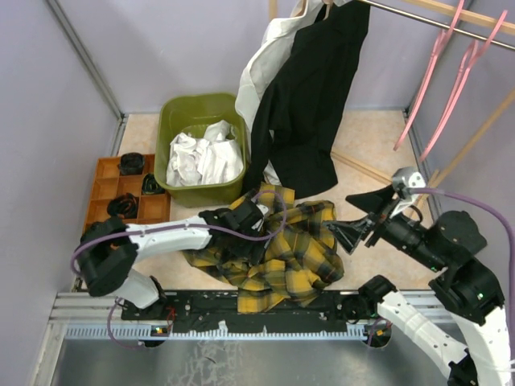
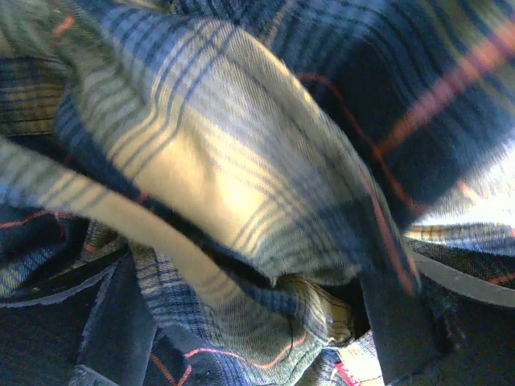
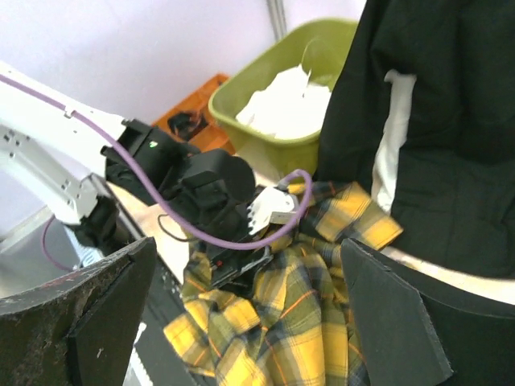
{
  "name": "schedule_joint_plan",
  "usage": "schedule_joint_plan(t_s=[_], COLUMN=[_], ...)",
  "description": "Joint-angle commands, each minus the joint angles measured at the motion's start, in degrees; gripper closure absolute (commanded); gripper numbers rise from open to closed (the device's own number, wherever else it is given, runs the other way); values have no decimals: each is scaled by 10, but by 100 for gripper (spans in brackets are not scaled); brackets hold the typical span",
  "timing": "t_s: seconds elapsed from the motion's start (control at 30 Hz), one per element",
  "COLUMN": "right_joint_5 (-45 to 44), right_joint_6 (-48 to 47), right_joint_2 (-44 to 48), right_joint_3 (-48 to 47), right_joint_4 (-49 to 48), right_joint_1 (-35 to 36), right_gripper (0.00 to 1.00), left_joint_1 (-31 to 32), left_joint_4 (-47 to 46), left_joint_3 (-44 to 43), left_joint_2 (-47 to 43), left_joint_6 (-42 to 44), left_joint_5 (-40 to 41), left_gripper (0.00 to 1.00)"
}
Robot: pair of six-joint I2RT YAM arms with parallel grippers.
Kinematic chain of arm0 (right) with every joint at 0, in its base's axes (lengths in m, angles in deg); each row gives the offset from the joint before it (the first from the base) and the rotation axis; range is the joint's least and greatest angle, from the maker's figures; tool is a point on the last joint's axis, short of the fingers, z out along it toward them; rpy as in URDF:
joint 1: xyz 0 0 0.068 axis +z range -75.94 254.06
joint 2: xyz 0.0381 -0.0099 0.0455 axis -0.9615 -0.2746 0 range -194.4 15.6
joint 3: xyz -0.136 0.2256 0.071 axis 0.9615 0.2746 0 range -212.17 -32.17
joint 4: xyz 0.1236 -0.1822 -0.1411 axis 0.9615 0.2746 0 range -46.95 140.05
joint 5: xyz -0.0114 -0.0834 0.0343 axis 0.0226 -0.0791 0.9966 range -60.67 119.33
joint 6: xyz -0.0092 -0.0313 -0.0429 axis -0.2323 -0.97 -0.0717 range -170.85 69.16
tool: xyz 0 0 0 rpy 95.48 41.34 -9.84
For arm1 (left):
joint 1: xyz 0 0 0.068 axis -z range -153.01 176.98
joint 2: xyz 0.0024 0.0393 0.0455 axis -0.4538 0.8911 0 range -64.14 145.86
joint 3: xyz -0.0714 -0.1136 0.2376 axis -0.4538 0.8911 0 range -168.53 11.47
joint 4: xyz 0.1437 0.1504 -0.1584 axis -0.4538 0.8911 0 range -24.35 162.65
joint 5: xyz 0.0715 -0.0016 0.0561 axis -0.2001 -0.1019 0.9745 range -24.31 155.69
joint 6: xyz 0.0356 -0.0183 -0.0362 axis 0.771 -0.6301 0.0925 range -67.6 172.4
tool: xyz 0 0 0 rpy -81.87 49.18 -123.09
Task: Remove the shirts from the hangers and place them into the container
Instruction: Pick up the shirt from the center of the board.
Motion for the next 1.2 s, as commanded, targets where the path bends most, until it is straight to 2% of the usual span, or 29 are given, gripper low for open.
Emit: schedule_joint_plan(t_s=[0.0, 0.1, 0.17, 0.2, 0.3, 0.37, 0.6, 0.77, 0.9, 1.0, 1.07, 1.1, 1.13, 1.17], right_joint_5=[60, 71, 80, 85, 93, 91, 24, -35, -25, 19, 45, 49, 47, 45], right_joint_6=[10, 16, 23, 23, 21, 19, 43, 105, 163, 198, 229, 241, 249, 256], right_joint_2=[-26, -33, -37, -39, -54, -67, -155, -244, -296, -319, -333, -341, -355, -368], right_joint_3=[28, 46, 59, 64, 76, 82, 100, 117, 160, 200, 224, 233, 237, 238], right_joint_4=[11, 12, 7, 9, 25, 40, 106, 128, 93, 32, -18, -42, -62, -81], right_joint_1=[-4, -4, -4, -4, -4, -4, -4, -4, -4, 0, 15, 30, 49, 71], right_gripper=[4, 4, 4, 4, 4, 5, 12, 22, 26, 41, 47, 51, 52, 53], left_joint_1=[11, 24, 33, 38, 55, 62, 73, 74, 74, 74, 73, 73, 73, 73], left_joint_4=[-29, -39, -41, -41, -31, -27, -2, -20, -17, 16, 22, 15, 4, -5], left_joint_3=[19, 23, 24, 23, 19, 19, 2, 15, 24, 14, 10, 9, 9, 8], left_joint_2=[66, 115, 142, 149, 143, 117, -65, -193, -238, -247, -253, -256, -260, -261], left_joint_6=[-9, -8, -9, -9, -16, -20, -11, 33, 65, 40, 21, 15, 9, 3], left_joint_5=[-13, -11, -9, -6, 25, 42, 130, 151, 134, 149, 161, 161, 161, 160], left_gripper=[9, 29, 46, 57, 88, 99, 100, 100, 100, 100, 100, 96, 85, 80])
